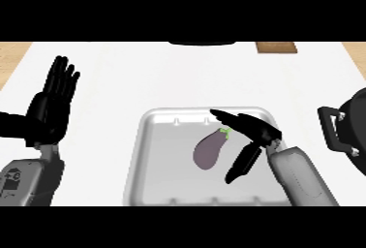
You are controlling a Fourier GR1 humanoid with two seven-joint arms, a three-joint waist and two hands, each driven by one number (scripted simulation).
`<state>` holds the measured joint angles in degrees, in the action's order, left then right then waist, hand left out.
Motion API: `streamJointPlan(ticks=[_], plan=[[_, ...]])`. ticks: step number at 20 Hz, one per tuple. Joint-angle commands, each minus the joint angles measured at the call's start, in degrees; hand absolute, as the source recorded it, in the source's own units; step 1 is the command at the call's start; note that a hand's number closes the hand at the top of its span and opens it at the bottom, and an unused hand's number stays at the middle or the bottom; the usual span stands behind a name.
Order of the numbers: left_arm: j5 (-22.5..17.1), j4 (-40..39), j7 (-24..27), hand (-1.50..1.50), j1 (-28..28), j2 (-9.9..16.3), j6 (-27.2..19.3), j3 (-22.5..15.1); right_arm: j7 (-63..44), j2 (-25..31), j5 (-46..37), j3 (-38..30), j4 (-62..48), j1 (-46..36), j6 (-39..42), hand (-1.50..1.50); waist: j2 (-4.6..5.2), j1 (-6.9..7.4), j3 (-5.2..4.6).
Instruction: Pick the eggplant from the tray and place it in the pot
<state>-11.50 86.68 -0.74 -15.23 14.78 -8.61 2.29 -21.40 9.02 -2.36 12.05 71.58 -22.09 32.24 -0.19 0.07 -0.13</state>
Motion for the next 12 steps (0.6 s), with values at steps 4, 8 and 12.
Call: streamJointPlan(ticks=[4,8,12], plan=[[2.43,5.67,-4.18,0.0,1.69,-0.79,-0.76,-0.15,2.84,-4.36,-5.0,0.63,-4.18,-0.5,-1.76,-1.5,0.17,0.18,0.14],[1.88,4.85,-2.18,0.0,2.56,-1.98,-0.03,0.1,3.55,-8.28,-7.03,3.54,-2.44,2.94,-4.84,-1.5,0.15,0.15,0.13],[4.22,3.73,-2.7,0.0,-0.03,-4.17,-1.97,-2.08,7.14,-8.33,-6.34,2.35,-9.0,-0.31,-4.12,-1.5,0.25,0.4,0.16]])
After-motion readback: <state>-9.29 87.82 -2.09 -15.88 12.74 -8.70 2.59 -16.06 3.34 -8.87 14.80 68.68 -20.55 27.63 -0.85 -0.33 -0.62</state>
